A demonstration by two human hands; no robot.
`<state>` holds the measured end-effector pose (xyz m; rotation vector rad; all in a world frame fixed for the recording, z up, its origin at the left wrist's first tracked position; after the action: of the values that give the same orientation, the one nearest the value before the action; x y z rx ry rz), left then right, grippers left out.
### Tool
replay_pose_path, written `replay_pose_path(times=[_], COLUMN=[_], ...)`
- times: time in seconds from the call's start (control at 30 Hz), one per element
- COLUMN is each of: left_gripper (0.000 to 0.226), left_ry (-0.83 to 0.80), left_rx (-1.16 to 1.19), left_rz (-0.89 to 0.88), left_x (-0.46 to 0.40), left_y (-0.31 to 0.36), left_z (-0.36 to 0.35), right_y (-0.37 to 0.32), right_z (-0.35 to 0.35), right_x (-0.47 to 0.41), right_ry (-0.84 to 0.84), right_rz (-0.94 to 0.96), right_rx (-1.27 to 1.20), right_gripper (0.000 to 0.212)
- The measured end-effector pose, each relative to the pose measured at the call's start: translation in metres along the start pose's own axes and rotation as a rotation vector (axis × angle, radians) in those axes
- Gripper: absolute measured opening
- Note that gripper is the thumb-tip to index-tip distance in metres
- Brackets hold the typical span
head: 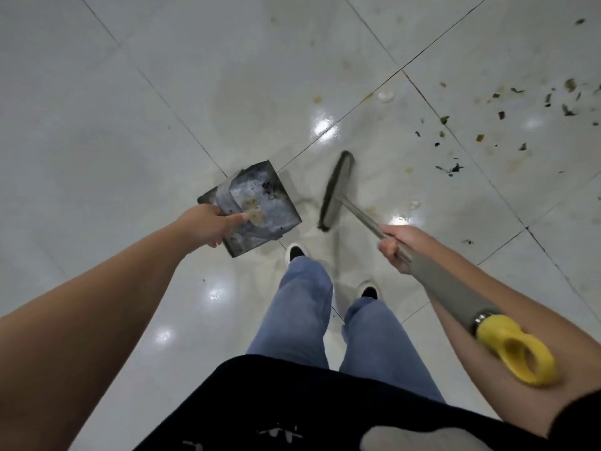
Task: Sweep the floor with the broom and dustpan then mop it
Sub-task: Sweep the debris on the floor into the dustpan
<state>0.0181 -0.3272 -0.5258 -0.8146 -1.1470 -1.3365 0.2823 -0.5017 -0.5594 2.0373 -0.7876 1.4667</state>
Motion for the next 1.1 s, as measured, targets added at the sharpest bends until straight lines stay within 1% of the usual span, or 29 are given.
replay_pose_path(times=[0.07,0.13,0.2,0.33,0.4,0.5,0.6,0.7,0.8,0.93,1.1], left_gripper=[0.05,0.052,0.053,0.052,0.053,0.052,0.051,0.05,0.048,0.047,0.041], left_ry=[-0.014,-0.014,-0.016,-0.027,-0.033,-0.023,-0.017,-0.008,0.007,0.033,-0.016], left_rx=[0.005,-0.008,-0.036,-0.085,-0.093,-0.079,-0.072,-0.047,-0.008,0.032,0.042], left_rz=[-0.015,-0.039,-0.051,-0.059,-0.065,-0.082,-0.089,-0.074,-0.059,-0.027,0.016], left_x=[-0.002,-0.003,-0.004,-0.002,0.001,0.004,0.006,0.003,-0.004,-0.024,-0.054], left_y=[-0.001,0.002,0.007,0.017,0.021,0.027,0.037,0.048,0.062,0.09,0.135], left_z=[0.011,0.021,0.027,0.038,0.046,0.065,0.086,0.107,0.13,0.163,0.199], right_y=[0.005,0.008,0.006,-0.002,-0.006,-0.022,-0.047,-0.078,-0.117,-0.184,-0.272], right_z=[0.024,0.041,0.051,0.047,0.035,0.004,-0.036,-0.068,-0.091,-0.114,-0.121], right_x=[0.01,0.02,0.032,0.06,0.07,0.076,0.072,0.065,0.054,0.028,0.001], right_ry=[0.076,0.137,0.195,0.252,0.22,0.128,0.034,-0.032,-0.091,-0.126,-0.161], right_rz=[0.047,0.032,0.015,0.096,0.14,0.162,0.162,0.186,0.166,0.145,0.06], right_rx=[-0.054,-0.081,-0.05,-0.039,-0.036,-0.067,-0.065,-0.057,-0.022,0.037,-0.013], right_gripper=[0.03,0.032,0.036,0.024,0.023,0.027,0.031,0.029,0.034,0.032,0.031])
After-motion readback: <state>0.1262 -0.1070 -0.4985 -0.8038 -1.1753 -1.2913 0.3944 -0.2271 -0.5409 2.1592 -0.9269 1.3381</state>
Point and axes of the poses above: each hand's wrist, its own x-axis away from the middle knuckle, its own z-axis out of the back of the hand, y = z × x, the point moved 2 cm from there along -x, towards the middle knuckle, and after that the axes turned 11 degrees about -y, right-handed, at the moved point
